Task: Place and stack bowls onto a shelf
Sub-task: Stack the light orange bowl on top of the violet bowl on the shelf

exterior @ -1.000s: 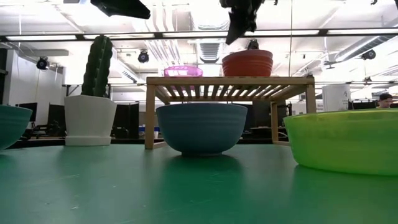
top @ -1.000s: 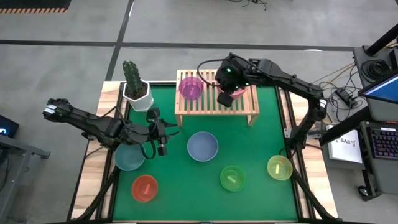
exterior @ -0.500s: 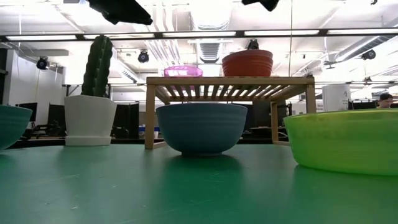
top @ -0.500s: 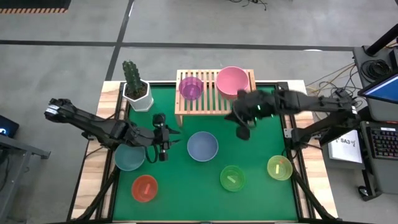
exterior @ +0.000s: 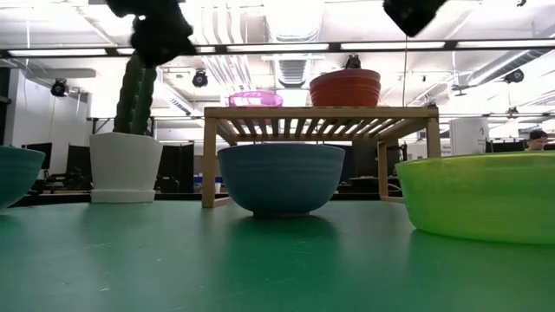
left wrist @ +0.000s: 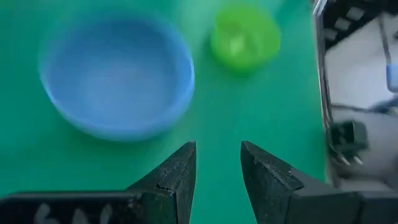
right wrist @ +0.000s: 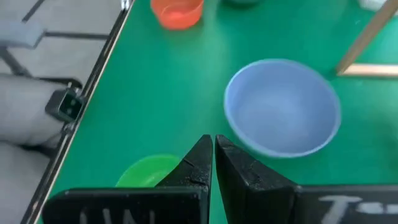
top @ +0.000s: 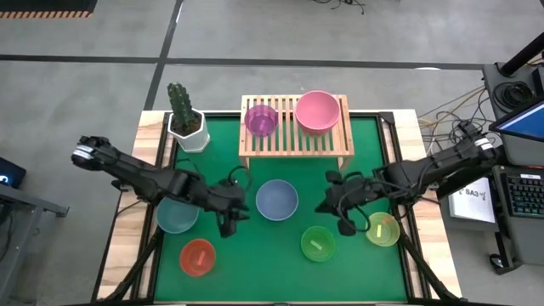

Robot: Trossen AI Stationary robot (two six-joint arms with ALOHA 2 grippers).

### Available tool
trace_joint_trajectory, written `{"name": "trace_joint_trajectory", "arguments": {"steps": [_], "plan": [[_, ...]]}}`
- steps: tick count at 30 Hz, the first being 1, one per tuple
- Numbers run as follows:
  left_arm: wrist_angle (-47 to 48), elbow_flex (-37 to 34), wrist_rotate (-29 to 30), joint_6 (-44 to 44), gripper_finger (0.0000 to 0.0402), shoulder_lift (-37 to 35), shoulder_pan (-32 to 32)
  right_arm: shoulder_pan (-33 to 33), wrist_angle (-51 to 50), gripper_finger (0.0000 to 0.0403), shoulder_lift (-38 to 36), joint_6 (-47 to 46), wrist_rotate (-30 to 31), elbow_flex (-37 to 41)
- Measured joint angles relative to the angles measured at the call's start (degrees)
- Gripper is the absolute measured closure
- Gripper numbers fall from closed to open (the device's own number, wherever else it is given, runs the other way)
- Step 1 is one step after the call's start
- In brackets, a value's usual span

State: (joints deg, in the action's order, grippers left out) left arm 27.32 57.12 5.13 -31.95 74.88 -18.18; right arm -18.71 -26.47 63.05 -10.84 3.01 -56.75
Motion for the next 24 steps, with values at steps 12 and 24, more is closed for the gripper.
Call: {"name": "trace_joint_trajectory", "arguments": {"steps": [12, 24], "plan": [[35.6, 22.2, -8.9, -37.0, 0.0292, 19.7, -11.8, -5.2, 14.2, 0.0392, 0.1, 1.4, 0.1, 9.5], [37.2, 25.2, -11.4, -64.6, 0.0292, 29.1, -23.3, -5.7, 18.4, 0.0392, 0.0, 4.5, 0.1, 12.0]]}}
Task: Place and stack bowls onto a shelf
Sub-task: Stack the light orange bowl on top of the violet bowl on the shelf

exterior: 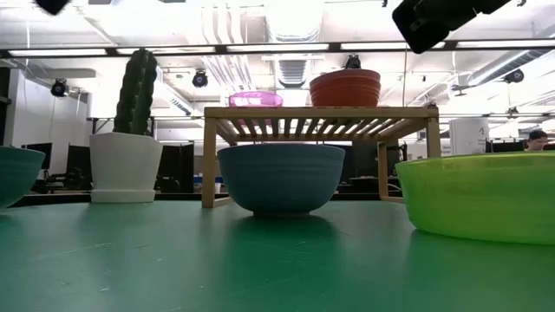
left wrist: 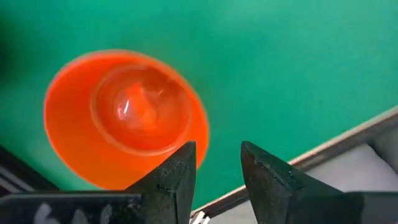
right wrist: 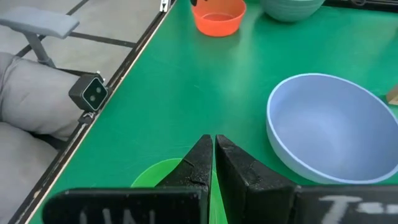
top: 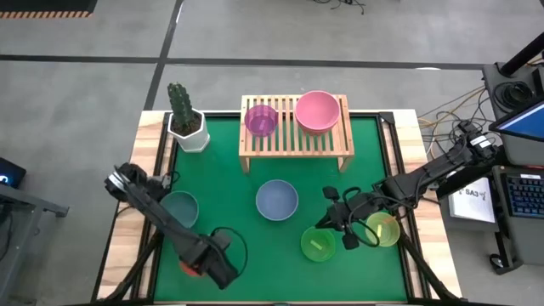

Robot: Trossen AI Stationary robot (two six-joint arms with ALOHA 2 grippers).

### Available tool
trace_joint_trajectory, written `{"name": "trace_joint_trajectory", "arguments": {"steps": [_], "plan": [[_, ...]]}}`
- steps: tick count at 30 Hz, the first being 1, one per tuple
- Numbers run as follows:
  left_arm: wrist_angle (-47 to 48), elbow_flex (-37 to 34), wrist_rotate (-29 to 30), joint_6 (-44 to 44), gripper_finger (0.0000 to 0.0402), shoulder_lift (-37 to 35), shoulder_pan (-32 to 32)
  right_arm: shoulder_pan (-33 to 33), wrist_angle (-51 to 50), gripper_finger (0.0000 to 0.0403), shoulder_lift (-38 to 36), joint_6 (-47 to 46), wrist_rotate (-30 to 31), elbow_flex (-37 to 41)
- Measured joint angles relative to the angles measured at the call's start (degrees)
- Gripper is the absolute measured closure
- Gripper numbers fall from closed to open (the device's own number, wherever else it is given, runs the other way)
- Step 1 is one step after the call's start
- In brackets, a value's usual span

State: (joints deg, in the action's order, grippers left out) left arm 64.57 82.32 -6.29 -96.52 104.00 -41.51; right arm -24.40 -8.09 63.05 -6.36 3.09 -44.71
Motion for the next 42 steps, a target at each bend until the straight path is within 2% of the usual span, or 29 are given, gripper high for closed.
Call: {"name": "trace_joint_trajectory", "arguments": {"steps": [5, 13, 18, 26, 29, 35, 39, 42], "plan": [[-0.2, -0.6, 0.9, -5.7, 0.0292, 3.2, -2.7, 0.0, -0.1, 0.0392, 0.0, 0.0, -0.1, 0.0], [-1.2, -0.6, 1.4, -6.0, 0.0292, 4.8, -3.2, 0.0, 0.1, 0.0392, 0.0, 0.3, -0.1, 0.0], [-1.3, -1.4, 4.7, -6.3, 0.0279, 4.8, -3.3, 0.0, 0.2, 0.0392, 0.0, 1.1, -0.1, 0.0], [-9.1, -6.7, 5.8, -7.6, 0.0270, 4.8, -3.3, 0.0, 0.2, 0.0392, -0.1, 1.5, -0.1, 0.0], [-10.5, -7.2, 5.8, -5.5, 0.0292, 4.8, -3.3, 0.0, 0.2, 0.0392, -0.1, 1.5, -0.1, 0.0], [-9.5, -5.0, 5.5, -1.5, 0.0390, 4.8, -3.2, 0.0, 0.2, 0.0392, -0.1, 1.5, 0.0, -0.1], [-9.0, -3.5, 3.4, 1.4, 0.0397, 4.8, -3.0, 0.0, 0.1, 0.0392, -0.1, 1.6, -0.1, -0.1], [-7.3, -0.4, 1.9, 7.6, 0.0400, 4.8, -2.4, 0.0, 0.1, 0.0392, -0.1, 1.7, -0.1, -0.1]]}}
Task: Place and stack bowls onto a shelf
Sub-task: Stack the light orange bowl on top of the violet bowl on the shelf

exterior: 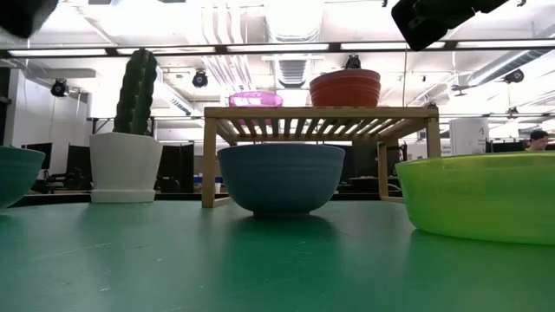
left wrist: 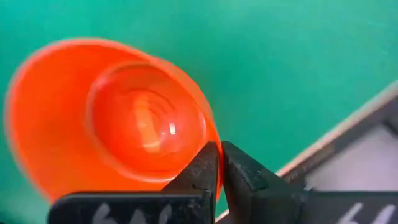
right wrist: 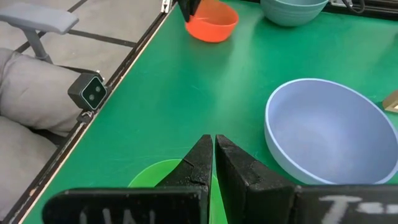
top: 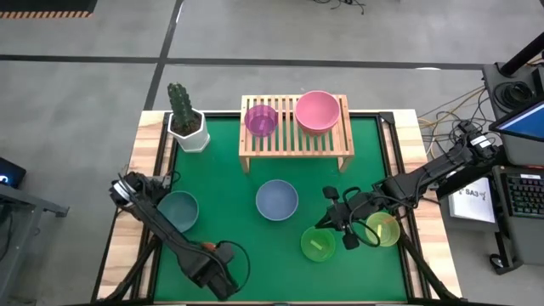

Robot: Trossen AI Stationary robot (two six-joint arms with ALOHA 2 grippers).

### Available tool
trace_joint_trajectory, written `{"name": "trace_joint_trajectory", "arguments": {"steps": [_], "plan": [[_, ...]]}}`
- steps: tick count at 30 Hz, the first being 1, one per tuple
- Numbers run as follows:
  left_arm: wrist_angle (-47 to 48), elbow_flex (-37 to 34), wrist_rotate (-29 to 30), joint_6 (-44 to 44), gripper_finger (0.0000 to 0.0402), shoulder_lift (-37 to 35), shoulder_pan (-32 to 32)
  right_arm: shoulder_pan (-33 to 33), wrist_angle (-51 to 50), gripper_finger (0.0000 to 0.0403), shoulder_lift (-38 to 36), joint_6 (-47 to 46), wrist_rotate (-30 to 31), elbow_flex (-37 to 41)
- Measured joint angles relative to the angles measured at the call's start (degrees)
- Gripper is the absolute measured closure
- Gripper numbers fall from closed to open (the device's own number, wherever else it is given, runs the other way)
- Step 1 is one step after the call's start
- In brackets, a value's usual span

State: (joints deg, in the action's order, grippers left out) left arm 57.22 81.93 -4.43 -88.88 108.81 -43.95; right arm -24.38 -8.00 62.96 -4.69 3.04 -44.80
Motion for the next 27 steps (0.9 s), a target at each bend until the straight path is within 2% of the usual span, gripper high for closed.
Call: {"name": "trace_joint_trajectory", "arguments": {"steps": [4, 6, 11, 14, 17, 20, 27], "plan": [[5.7, 6.7, 0.6, 17.3, 0.0401, -0.1, 1.2, 0.0, -0.1, 0.0392, 0.0, 0.3, 0.0, 0.0], [8.0, 10.7, 3.0, 28.0, 0.0401, -0.1, 1.8, 0.0, -0.3, 0.0392, 0.0, 0.3, 0.0, 0.0], [16.6, 22.0, 16.8, 51.3, 0.0401, 0.0, 4.4, 0.0, -0.7, 0.0392, 0.0, 0.3, 0.0, 0.0], [24.1, 29.0, 24.9, 59.5, 0.0401, 0.2, 7.9, 0.0, -1.0, 0.0392, 0.0, 0.3, 0.0, 0.0], [28.6, 34.7, 30.0, 67.3, 0.0401, 0.2, 12.5, 0.0, -1.4, 0.0392, 0.0, 0.4, 0.0, 0.0], [30.3, 39.2, 32.5, 76.3, 0.0401, 0.2, 17.7, 0.0, -1.9, 0.0392, 0.0, 0.4, 0.0, 0.0], [31.5, 44.6, 33.0, 93.9, 0.0402, 0.1, 31.7, 0.0, -2.3, 0.0392, 0.0, 0.3, 0.0, 0.0]]}}
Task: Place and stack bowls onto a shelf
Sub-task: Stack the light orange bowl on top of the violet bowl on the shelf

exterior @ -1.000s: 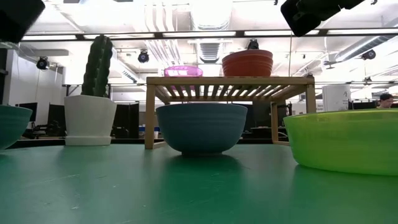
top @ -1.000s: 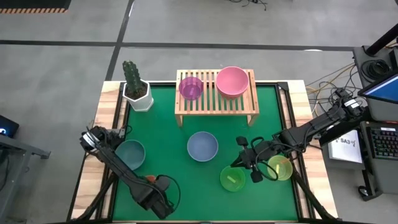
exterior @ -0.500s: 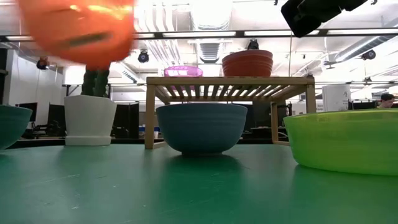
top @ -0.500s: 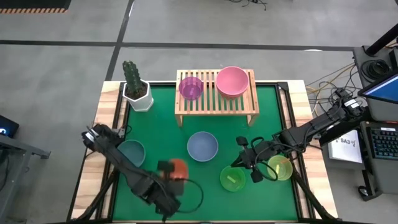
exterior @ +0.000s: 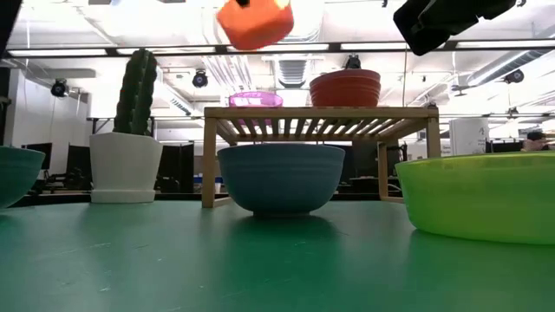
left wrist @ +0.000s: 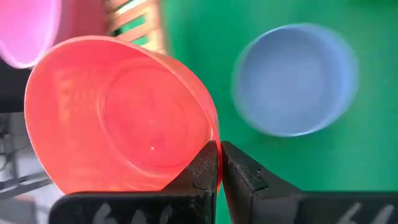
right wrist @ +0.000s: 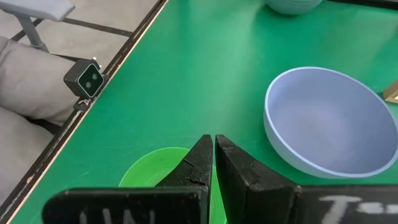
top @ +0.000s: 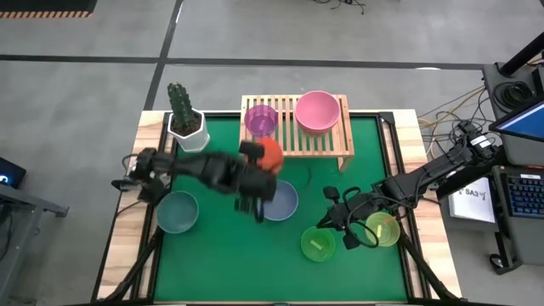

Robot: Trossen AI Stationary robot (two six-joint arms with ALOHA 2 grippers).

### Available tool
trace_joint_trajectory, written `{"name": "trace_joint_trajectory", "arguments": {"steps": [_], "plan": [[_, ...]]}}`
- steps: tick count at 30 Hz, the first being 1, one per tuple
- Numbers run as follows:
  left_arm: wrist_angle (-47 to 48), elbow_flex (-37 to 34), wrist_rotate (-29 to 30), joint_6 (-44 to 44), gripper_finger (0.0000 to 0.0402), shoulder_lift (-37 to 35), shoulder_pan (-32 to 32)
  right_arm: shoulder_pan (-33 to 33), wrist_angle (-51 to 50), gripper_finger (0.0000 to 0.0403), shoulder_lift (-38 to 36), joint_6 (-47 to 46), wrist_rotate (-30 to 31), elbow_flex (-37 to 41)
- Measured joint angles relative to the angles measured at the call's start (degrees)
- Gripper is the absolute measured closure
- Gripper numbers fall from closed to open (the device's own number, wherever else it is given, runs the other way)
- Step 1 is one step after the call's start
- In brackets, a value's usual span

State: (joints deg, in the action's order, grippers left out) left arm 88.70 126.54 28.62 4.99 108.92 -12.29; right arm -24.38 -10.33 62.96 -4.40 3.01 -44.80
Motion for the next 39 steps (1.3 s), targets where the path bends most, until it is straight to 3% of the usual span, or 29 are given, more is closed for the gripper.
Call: {"name": "trace_joint_trajectory", "arguments": {"steps": [7, 16, 39], "plan": [[0.0, 2.0, -3.5, 13.7, 0.0402, 0.0, 13.8, 0.0, -0.1, 0.0392, 0.0, -0.6, 0.0, 0.0], [-2.4, 1.3, -15.8, 17.7, 0.0402, 0.0, 28.1, 0.0, -0.1, 0.0392, 0.0, -1.1, 0.0, 0.0], [-4.6, 1.2, -17.3, 18.7, 0.0401, 2.5, 31.3, 0.0, -0.4, 0.0392, 0.0, -1.1, 0.0, 0.0]]}}
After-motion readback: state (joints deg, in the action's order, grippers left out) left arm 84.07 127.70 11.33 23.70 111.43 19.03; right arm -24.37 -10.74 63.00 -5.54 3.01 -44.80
